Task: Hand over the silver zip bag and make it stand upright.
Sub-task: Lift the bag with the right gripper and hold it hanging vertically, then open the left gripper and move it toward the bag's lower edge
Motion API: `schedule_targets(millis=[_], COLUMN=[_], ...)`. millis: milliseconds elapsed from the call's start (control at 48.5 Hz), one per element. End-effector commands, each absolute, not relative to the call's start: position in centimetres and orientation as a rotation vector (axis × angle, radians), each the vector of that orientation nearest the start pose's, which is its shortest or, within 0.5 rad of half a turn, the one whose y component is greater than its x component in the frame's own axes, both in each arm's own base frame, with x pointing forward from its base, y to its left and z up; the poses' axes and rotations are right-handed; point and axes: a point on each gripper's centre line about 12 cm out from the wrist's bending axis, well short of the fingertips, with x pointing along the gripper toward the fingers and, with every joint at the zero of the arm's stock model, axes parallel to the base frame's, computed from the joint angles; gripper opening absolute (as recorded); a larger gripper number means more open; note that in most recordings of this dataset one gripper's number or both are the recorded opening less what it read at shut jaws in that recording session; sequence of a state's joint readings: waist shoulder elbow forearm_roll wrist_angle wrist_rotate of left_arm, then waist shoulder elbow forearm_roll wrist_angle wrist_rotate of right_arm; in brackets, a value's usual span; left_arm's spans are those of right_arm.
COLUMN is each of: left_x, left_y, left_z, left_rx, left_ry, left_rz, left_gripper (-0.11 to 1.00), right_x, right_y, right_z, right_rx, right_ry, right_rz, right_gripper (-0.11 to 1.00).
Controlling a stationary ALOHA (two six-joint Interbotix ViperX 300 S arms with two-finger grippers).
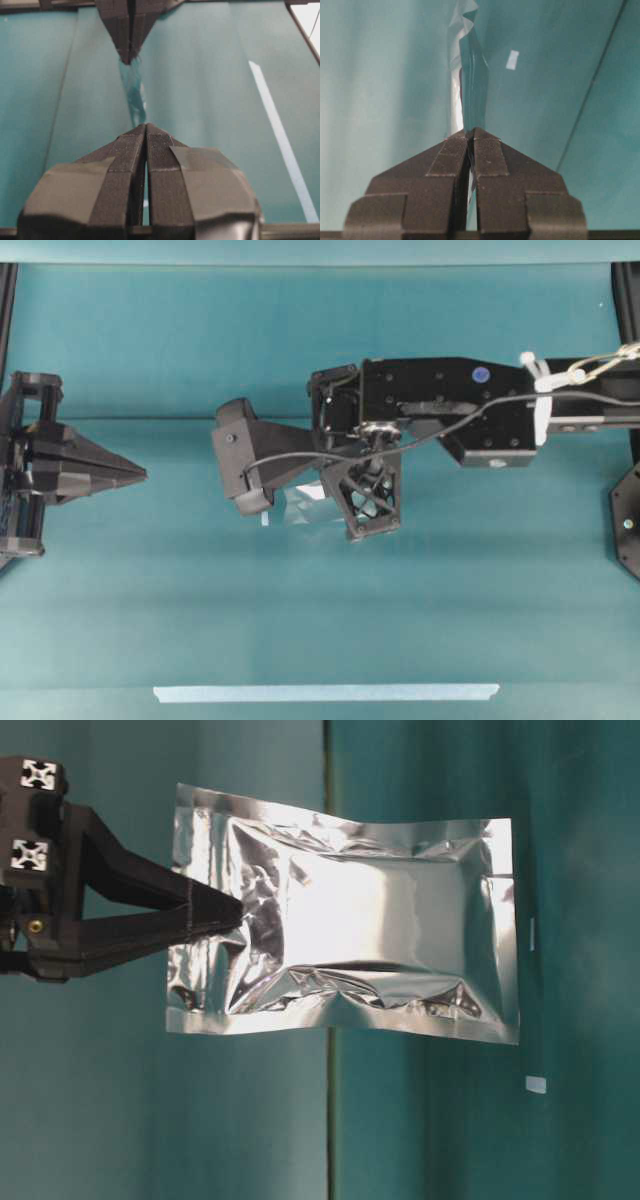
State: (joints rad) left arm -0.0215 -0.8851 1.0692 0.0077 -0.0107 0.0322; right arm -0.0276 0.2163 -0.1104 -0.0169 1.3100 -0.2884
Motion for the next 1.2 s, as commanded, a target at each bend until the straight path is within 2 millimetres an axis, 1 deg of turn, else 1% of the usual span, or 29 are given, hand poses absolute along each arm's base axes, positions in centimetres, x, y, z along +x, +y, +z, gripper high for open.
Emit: schedule_targets(millis=[0,227,413,495,784,949,990,1052,1176], left_x=[21.9,22.0,22.1,22.0,22.0,22.3,22.4,22.5,22.8], left_y=[-0.5,-0.4,0.4,0.5,0.5,0.5,0.5,0.5,0.5], left_z=[29.2,29.1,29.1,29.0,28.5,27.6,27.5,27.5,27.1], left_rx=[0.048,0.037,-0.071,-0.1,-0.102,-0.103,-0.105,-0.105,-0.114], left_ry=[0.164,0.167,0.165,0.167,0.18,0.207,0.207,0.2,0.212], left_rz=[-0.027,-0.02,0.025,0.031,0.032,0.032,0.033,0.031,0.033], left_gripper=[0.0,0.0,0.0,0.0,0.0,0.01,0.05,0.15,0.51], right_x=[44.1,44.3,44.5,44.6,44.7,44.9,45.0,45.1,45.1], right_y=[-1.2,-1.2,-1.2,-1.2,-1.2,-1.3,-1.2,-1.2,-1.2], right_z=[26.8,26.5,26.1,25.9,25.6,25.5,25.4,25.5,25.5], right_rx=[-0.25,-0.253,-0.252,-0.252,-0.243,-0.239,-0.241,-0.237,-0.236], right_ry=[1.381,1.376,1.384,1.388,1.393,1.379,1.374,1.368,1.367], right_rz=[0.175,0.175,0.176,0.177,0.17,0.163,0.162,0.16,0.159], right_gripper=[0.02,0.02,0.02,0.02,0.02,0.02,0.02,0.02,0.02])
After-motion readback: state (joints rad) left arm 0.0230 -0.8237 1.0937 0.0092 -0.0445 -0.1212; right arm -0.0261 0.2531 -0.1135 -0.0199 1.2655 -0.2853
